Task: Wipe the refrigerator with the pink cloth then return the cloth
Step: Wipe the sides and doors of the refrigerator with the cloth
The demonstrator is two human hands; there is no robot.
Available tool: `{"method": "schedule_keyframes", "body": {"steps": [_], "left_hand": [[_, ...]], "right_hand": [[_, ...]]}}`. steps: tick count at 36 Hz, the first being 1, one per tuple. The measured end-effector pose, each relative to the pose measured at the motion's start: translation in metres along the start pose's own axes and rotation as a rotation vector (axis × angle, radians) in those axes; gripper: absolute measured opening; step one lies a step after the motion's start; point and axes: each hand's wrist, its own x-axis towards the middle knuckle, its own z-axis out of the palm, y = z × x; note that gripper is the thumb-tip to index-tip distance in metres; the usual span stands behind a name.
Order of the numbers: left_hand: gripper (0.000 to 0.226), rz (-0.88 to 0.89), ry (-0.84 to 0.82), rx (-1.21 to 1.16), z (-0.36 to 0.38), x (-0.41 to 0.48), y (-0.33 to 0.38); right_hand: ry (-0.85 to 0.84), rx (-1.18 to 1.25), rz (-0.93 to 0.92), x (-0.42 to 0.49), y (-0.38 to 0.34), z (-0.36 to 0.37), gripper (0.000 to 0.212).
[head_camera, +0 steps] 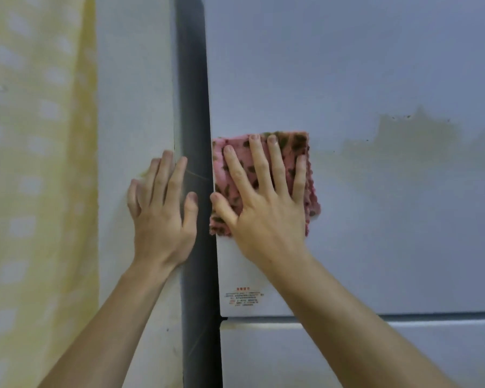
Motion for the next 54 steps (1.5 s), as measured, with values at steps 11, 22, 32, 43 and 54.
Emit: {"method": "schedule_keyframes", "body": {"steps": [11, 22, 32, 43, 54], "left_hand": [[0.064, 0.017, 0.056, -0.01, 0.005, -0.003, -0.004], [0.071, -0.012, 0.057, 0.004, 0.007, -0.003, -0.006], [0.087, -0.042, 0.049, 0.025, 0.009, -0.006, -0.008], [0.091, -0.018, 0.071, 0.039, 0.011, -0.005, -0.012], [0.09, -0.038, 0.062, 0.025, 0.01, -0.005, -0.008]], "right_hand": [[0.043, -0.015, 0.036, 0.048, -0.013, 0.008, 0.061], [-0.038, 0.06, 0.067, -0.084, -0.039, 0.007, 0.067], [-0.062, -0.001, 0.012, -0.044, -0.027, 0.005, 0.078], [0.022, 0.018, 0.084, 0.011, -0.023, 0.007, 0.075], [-0.05, 0.005, 0.075, -0.104, -0.025, 0.008, 0.085]]}}
